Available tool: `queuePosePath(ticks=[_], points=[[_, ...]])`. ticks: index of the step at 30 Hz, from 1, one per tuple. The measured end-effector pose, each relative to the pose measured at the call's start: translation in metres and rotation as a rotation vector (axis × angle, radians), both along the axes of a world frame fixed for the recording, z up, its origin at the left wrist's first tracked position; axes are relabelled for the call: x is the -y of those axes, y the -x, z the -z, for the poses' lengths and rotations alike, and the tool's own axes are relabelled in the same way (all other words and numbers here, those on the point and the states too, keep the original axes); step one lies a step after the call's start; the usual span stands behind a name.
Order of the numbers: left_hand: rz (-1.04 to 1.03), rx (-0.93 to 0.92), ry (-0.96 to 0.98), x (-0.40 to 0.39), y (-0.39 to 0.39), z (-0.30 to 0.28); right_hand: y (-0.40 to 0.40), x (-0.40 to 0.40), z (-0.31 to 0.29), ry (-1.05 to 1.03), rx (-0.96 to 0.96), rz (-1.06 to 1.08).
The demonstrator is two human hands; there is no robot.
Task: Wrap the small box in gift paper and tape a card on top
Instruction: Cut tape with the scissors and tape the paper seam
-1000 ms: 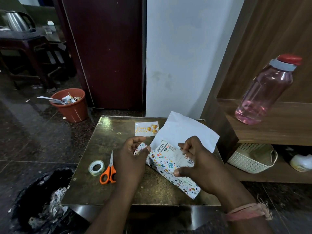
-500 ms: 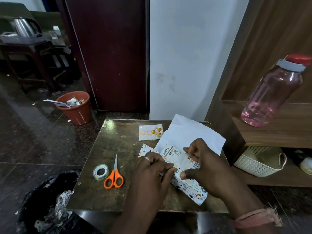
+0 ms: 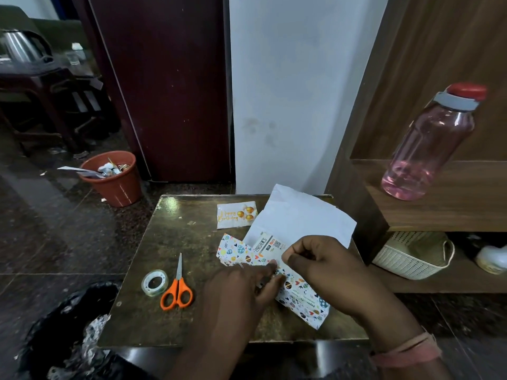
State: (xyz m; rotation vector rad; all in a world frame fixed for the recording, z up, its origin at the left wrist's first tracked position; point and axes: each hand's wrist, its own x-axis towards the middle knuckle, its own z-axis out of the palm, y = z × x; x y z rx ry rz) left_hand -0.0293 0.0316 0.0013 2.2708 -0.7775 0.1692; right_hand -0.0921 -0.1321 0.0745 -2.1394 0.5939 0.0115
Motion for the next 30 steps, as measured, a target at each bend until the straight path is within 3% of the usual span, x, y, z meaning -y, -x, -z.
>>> queuePosePath(ticks=[4, 10, 16, 24, 30], points=[[-0.005, -0.014, -0.025, 0.0, 0.001, -0.001, -0.002, -0.002, 0.003, 0.079, -0.069, -0.016], [-0.007, -0.103, 0.024, -0.002, 0.003, 0.0, -0.006, -0.001, 0.0, 0.028, -0.112, -0.024], [-0.011, -0.189, 0.034, -0.001, 0.001, 0.0, -0.007, -0.007, -0.005, 0.181, -0.163, -0.08], [0.018, -0.207, 0.101, 0.0, -0.002, 0.007, -0.006, -0.01, -0.007, 0.298, -0.16, -0.124], [0.011, -0.242, 0.077, 0.001, 0.001, -0.001, -0.01, -0.011, 0.002, 0.265, -0.125, -0.117]])
